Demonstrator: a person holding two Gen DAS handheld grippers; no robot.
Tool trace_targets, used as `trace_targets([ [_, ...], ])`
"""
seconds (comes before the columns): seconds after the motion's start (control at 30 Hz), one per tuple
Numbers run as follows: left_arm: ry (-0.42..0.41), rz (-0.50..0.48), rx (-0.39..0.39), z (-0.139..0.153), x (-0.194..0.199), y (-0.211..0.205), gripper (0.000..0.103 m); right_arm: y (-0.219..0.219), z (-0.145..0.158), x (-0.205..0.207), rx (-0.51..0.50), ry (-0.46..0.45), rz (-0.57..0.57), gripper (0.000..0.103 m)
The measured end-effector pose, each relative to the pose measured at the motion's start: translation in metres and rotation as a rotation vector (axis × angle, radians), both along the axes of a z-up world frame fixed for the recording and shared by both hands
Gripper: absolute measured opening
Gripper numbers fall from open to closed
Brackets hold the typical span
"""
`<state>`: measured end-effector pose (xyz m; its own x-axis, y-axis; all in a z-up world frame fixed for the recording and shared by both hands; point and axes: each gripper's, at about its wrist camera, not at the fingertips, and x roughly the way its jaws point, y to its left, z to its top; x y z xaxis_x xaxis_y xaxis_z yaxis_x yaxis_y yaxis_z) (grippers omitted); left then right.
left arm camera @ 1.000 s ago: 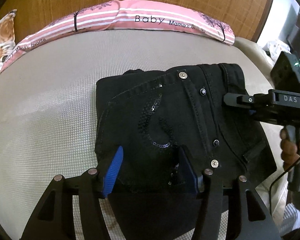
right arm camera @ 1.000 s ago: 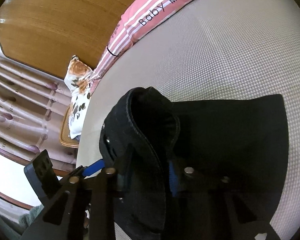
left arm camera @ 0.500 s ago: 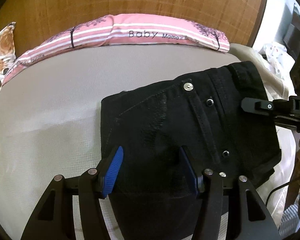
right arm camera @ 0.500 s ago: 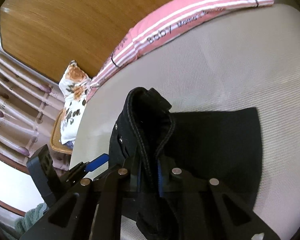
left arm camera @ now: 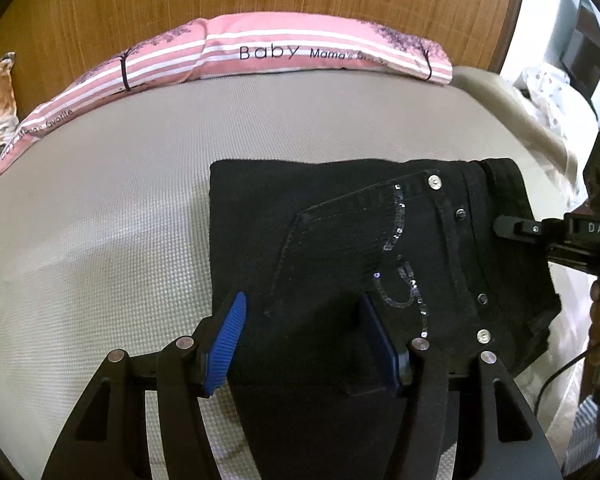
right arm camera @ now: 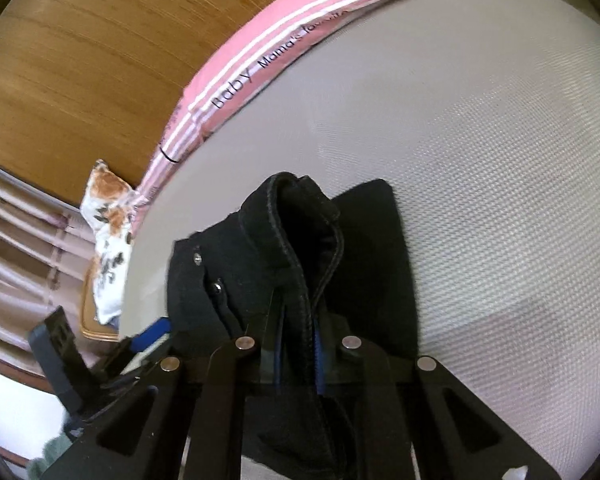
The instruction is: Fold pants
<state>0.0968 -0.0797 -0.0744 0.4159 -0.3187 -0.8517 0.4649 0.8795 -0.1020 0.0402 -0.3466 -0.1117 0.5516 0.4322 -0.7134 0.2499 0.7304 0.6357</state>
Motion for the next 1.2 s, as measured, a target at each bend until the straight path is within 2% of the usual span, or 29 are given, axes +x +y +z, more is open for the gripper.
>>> trace_targets([
  [0.17,0.000,0.000,0.003,-0.001,-0.001,-0.002,0.061,0.007,0.008,0.002,-0.010,0.015,-0.005,0.010],
  [0.23,0.000,-0.008,-0.041,0.007,-0.003,-0.001,0.061,0.008,0.026,-0.002,-0.017,-0.034,-0.008,0.009],
  [0.3,-0.016,-0.018,-0.048,0.010,-0.005,-0.002,0.061,0.003,0.031,-0.007,-0.008,-0.049,-0.031,0.009],
  [0.37,-0.008,-0.034,-0.029,0.005,-0.005,-0.006,0.061,-0.003,0.022,-0.009,-0.022,-0.024,-0.053,0.009],
  [0.43,-0.009,-0.042,-0.010,-0.002,-0.006,-0.009,0.061,-0.010,-0.002,-0.010,-0.004,0.026,-0.073,0.010],
  [0.53,-0.032,-0.062,0.030,-0.007,-0.009,-0.014,0.061,-0.018,-0.015,-0.011,0.076,0.049,-0.106,0.020],
  [0.63,-0.021,-0.058,0.032,-0.008,-0.008,-0.013,0.061,-0.013,-0.005,-0.012,0.026,0.054,-0.080,0.030],
  [0.77,-0.011,-0.054,0.037,-0.005,-0.014,-0.010,0.061,-0.006,0.006,-0.023,-0.038,0.061,-0.058,0.033],
  [0.97,-0.019,-0.058,0.061,-0.005,-0.029,-0.005,0.061,0.006,0.008,-0.055,-0.067,0.086,-0.025,0.034],
  [1.2,-0.022,-0.061,0.081,-0.004,-0.048,0.002,0.061,0.016,0.013,-0.064,-0.105,0.092,-0.016,0.034],
])
